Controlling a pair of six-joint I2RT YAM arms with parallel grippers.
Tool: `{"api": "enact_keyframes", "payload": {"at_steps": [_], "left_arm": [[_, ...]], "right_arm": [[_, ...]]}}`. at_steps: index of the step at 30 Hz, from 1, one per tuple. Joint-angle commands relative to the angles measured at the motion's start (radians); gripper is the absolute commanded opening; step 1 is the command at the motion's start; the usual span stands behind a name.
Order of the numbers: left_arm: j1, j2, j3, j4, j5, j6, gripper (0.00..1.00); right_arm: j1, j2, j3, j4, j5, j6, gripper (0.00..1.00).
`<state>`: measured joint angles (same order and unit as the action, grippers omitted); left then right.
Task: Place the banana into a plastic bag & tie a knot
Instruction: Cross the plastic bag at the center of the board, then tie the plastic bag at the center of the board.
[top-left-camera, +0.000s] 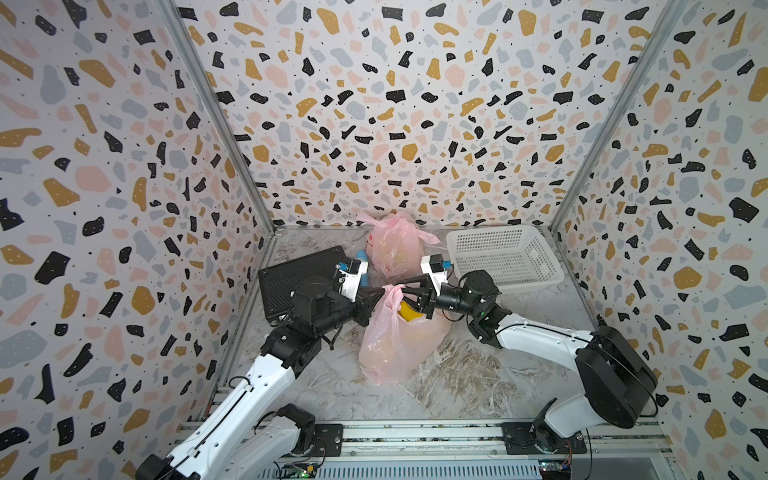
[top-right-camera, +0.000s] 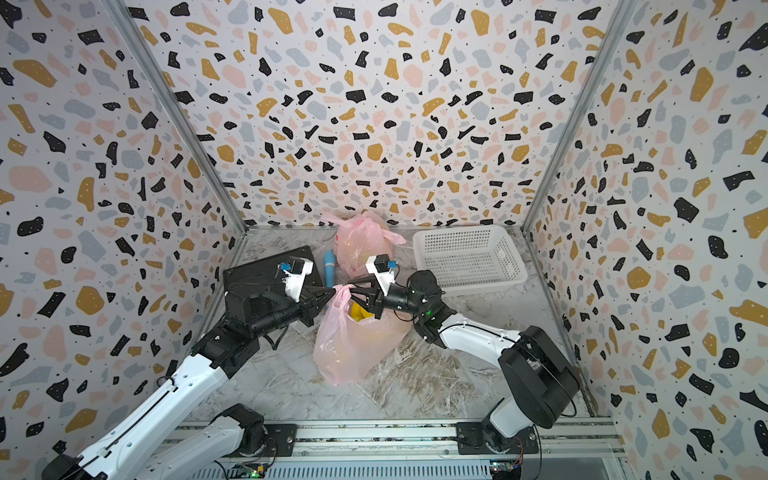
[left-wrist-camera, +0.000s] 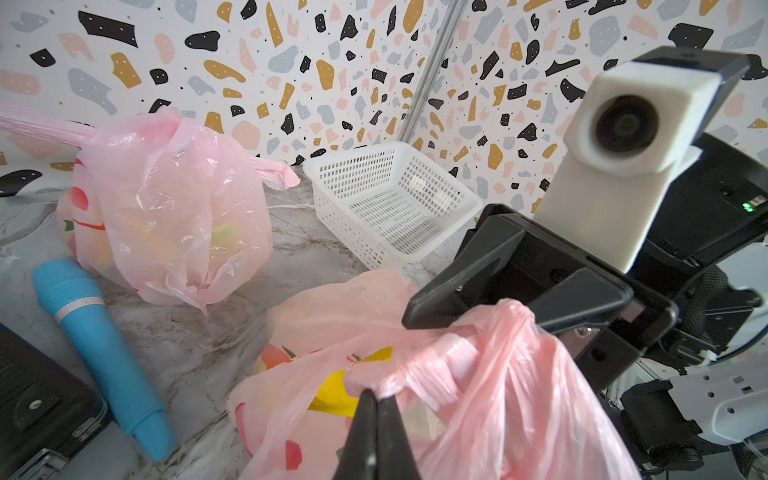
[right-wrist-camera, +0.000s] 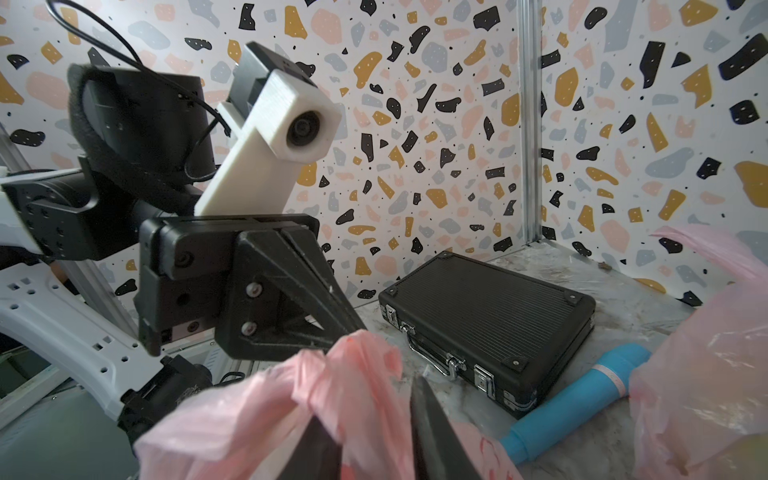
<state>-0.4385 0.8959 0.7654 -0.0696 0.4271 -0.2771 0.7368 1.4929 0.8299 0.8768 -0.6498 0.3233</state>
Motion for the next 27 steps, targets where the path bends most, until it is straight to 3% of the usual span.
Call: {"api": "enact_keyframes", "payload": {"at_steps": [1,9,17,27], "left_arm": [[0.004,-0.019,-0.005,0.039,-0.007,-0.013,0.0],[0.003,-0.034,-0.009,0.029,-0.001,-0.018,0.0],[0.003,-0.029,-0.031,0.046,0.012,-0.041,0.0],[-0.01,-0.025,-0.062,0.067,0.027,-0.062,0.0]], "right_arm": [[-0.002,-0.087,-0.016,-0.106,0.031,-0.038,0.34],[-0.002,-0.268,-0.04,-0.382,0.102,-0.084,0.37],[0.023,-0.407,-0.082,-0.542,0.09,-0.071,0.29],[0.074,-0.391,-0.081,-0.58,0.11,-0.057,0.27]]}}
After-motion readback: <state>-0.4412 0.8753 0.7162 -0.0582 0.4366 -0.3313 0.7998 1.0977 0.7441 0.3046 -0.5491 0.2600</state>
